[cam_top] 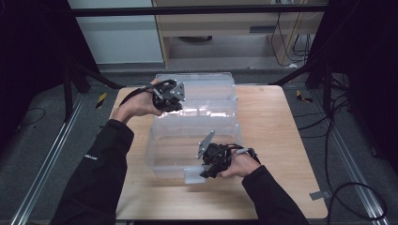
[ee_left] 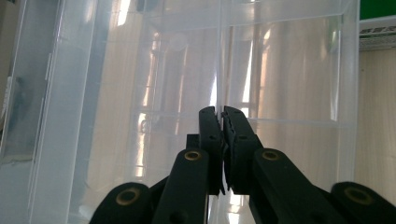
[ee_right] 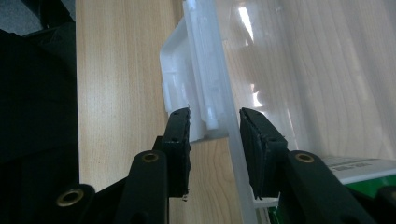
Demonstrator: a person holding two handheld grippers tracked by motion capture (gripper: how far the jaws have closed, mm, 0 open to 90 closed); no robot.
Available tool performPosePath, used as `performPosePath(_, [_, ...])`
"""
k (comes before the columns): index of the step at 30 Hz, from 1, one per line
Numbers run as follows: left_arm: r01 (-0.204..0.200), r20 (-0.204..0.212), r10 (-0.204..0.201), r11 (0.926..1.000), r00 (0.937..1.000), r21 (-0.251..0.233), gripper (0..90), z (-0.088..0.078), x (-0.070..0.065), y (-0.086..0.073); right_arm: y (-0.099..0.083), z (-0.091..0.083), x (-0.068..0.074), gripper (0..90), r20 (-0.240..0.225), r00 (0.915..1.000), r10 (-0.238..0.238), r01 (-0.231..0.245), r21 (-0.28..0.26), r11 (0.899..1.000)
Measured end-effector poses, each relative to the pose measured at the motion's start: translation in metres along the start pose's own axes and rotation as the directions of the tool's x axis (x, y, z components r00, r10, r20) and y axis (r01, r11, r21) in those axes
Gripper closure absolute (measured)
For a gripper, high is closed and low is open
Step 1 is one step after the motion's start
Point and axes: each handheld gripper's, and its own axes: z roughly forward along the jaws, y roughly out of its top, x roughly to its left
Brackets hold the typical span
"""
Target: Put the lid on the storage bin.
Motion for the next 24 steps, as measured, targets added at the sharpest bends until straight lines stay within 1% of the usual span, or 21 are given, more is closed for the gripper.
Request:
performPosePath(2, [0.001,0.006,-0.001,1.0000,1.0000,-0.007,86.8,-0.003,-0.003,0.001,0.001,0.000,0.001,64.4,0.005,1.0000,0.000,0.000,0.004,1.000])
performPosePath(5, [-0.012,-0.010,0.012,0.9999,0.9999,-0.010,86.9,-0.006,-0.006,0.002,0.001,0.000,0.001,64.4,0.006,1.0000,0.001,-0.001,0.006,1.000])
performPosePath(8, [-0.011,-0.006,0.011,0.9994,0.9999,-0.033,87.0,-0.010,-0.009,0.001,0.001,0.000,0.001,64.5,0.009,1.0000,0.000,0.000,0.007,1.000])
performPosePath(12, [-0.017,-0.019,0.017,0.9985,0.9997,-0.051,87.1,-0.015,-0.017,0.003,0.000,0.000,0.002,64.6,0.011,0.9999,0.006,-0.007,0.006,1.000])
performPosePath(17, [-0.024,-0.023,0.022,0.9976,0.9995,-0.065,87.1,-0.021,-0.025,0.004,0.001,0.000,0.003,64.5,0.020,0.9998,0.001,-0.001,0.006,1.000])
performPosePath(18, [-0.024,-0.024,0.023,0.9972,0.9994,-0.071,87.1,-0.022,-0.027,0.004,0.000,0.000,0.003,64.5,0.021,0.9998,-0.008,0.008,0.005,1.000])
performPosePath(20, [-0.023,-0.022,0.021,0.9971,0.9995,-0.072,87.1,-0.024,-0.030,0.004,0.000,0.000,0.003,64.5,0.023,0.9997,-0.009,0.009,0.006,1.000])
performPosePath(21, [-0.033,-0.014,0.032,0.9967,0.9994,-0.075,87.2,-0.024,-0.031,0.005,0.000,0.000,0.003,64.5,0.023,0.9997,-0.006,0.006,0.004,1.000])
performPosePath(22, [-0.036,-0.017,0.034,0.9964,0.9993,-0.077,87.3,-0.025,-0.032,0.005,0.000,0.000,0.003,64.5,0.022,0.9997,-0.006,0.006,0.005,1.000])
performPosePath(23, [-0.045,0.004,0.045,0.9959,0.9990,-0.078,87.3,-0.025,-0.034,0.005,0.000,0.001,0.003,64.5,0.021,0.9998,-0.001,0.001,0.003,1.000])
performPosePath(24, [-0.035,-0.022,0.033,0.9962,0.9992,-0.080,87.3,-0.027,-0.036,0.005,0.000,0.001,0.003,64.5,0.021,0.9998,-0.002,0.002,0.004,1.000])
